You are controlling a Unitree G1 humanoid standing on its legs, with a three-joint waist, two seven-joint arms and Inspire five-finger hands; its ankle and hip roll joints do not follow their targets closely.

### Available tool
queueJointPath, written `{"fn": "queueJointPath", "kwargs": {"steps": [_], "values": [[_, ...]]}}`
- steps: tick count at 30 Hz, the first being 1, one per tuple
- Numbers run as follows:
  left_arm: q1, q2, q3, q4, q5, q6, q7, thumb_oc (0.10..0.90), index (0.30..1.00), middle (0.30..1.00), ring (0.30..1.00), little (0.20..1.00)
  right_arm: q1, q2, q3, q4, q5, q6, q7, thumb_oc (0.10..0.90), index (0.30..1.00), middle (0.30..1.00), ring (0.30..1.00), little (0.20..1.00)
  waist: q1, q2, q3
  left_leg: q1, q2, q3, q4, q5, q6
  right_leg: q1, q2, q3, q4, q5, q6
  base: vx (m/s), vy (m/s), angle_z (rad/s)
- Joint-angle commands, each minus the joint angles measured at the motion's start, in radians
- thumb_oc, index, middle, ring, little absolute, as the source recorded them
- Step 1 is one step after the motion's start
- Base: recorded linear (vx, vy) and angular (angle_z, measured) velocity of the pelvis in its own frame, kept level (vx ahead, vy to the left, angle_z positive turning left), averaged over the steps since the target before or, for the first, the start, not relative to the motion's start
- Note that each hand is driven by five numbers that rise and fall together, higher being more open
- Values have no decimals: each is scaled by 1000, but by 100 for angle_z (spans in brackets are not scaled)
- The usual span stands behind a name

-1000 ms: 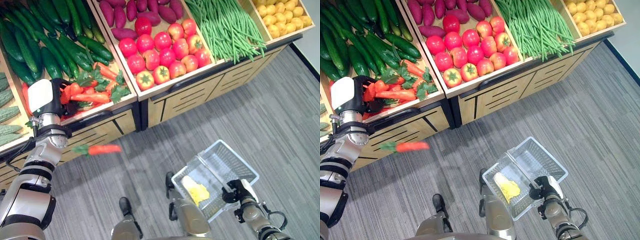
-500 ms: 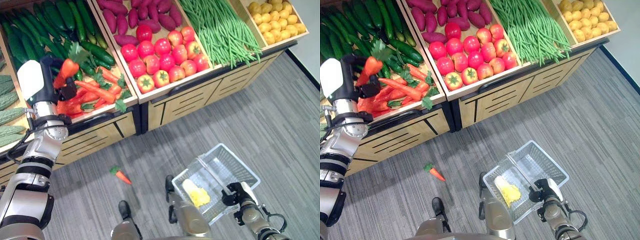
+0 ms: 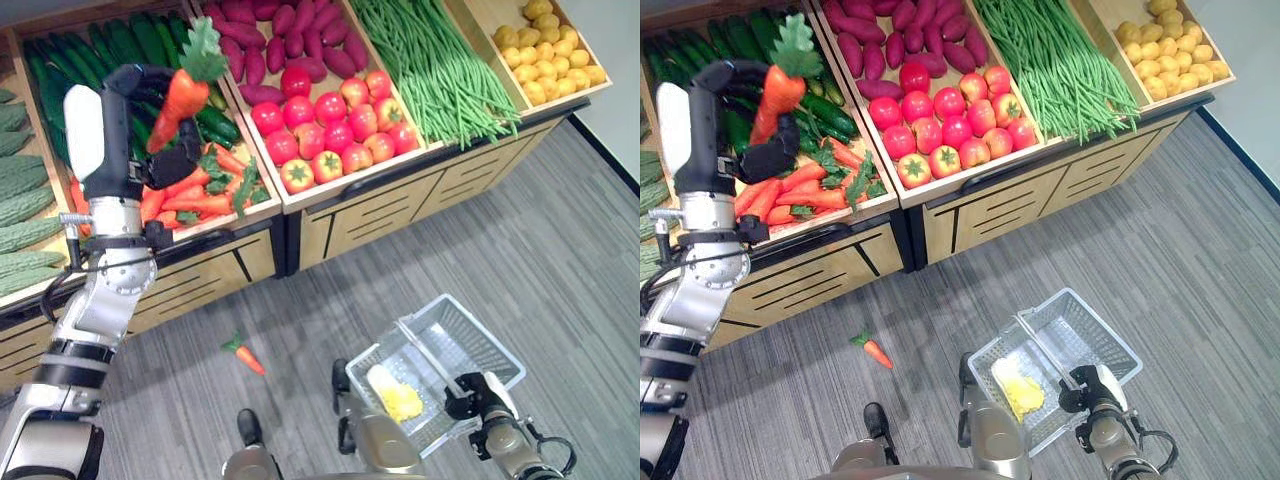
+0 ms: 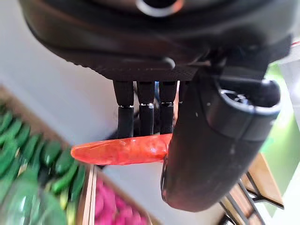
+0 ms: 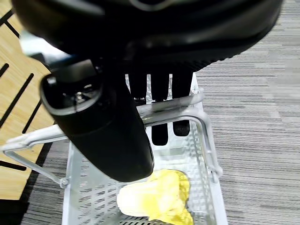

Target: Get the vegetables into the basket

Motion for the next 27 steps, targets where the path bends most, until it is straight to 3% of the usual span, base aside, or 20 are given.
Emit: {"fn": "queueJointPath", "kwargs": {"steps": [1, 11, 16, 19, 20, 22, 24, 26, 27], "values": [[-64, 28, 35, -57, -59, -113, -38, 400, 300, 300, 300, 300, 19, -66, -40, -7, 4, -25, -39, 400, 300, 300, 300, 300, -2, 14, -113, -20, 29, -83, 1, -16, -9, 6, -114, 65, 11, -24, 153, 0, 0, 0], [43, 33, 30, -189, -111, -143, -138, 400, 300, 300, 300, 300, 39, -71, -68, -8, 4, -25, -36, 400, 300, 300, 300, 300, 3, 20, -107, 0, 21, -78, 8, -23, -2, 16, -116, 75, 19, -33, 152, 0, 0, 0], [52, 48, 9, -218, -148, -154, -195, 400, 300, 300, 300, 300, 36, -71, -81, -3, 14, -24, -35, 400, 300, 300, 300, 300, 14, 2, -74, -62, 7, -96, 155, -87, 11, 17, -138, 82, 57, -39, 154, -38, 56, -3], [8, 65, -42, -211, -165, -153, -203, 400, 300, 300, 300, 300, 56, -75, -100, -17, 12, -17, -33, 400, 300, 300, 300, 300, 5, -7, -65, -81, -33, -97, 201, -125, 36, 5, -185, 87, 89, -22, 180, -57, 258, 10], [-7, 61, -55, -205, -169, -152, -208, 400, 300, 300, 300, 300, 66, -74, -107, -24, 12, -15, -33, 400, 300, 300, 300, 300, -5, -15, -61, -88, -51, -93, 212, -137, 47, -7, -207, 95, 101, 5, 193, -88, 320, 12], [-9, 63, -60, -198, -181, -162, -226, 400, 300, 300, 300, 300, 70, -67, -99, -53, -6, -11, -24, 400, 300, 300, 300, 300, -19, -33, -47, -100, -83, -51, 216, -142, 70, -60, -241, 122, 97, 138, 225, -162, 302, -8], [-4, 68, -57, -201, -183, -161, -231, 400, 300, 300, 300, 300, 72, -62, -94, -59, -4, -13, -21, 400, 300, 300, 300, 300, -17, -29, -44, -106, -73, -45, 220, -140, 76, -71, -242, 122, 109, 130, 222, -105, 82, -61], [26, 69, -47, -204, -194, -157, -242, 400, 300, 300, 300, 300, 75, -50, -90, -59, 3, -18, -22, 400, 300, 300, 300, 300, -3, -13, -45, -110, -56, -22, 199, -123, 87, -57, -228, 73, 175, 44, 193, -134, 103, -53], [27, 69, -46, -205, -194, -157, -242, 400, 300, 300, 300, 300, 75, -50, -89, -60, 3, -18, -22, 400, 300, 300, 300, 300, -4, -13, -46, -111, -56, -22, 198, -123, 87, -59, -228, 74, 177, 42, 193, -167, 111, -50]]}}
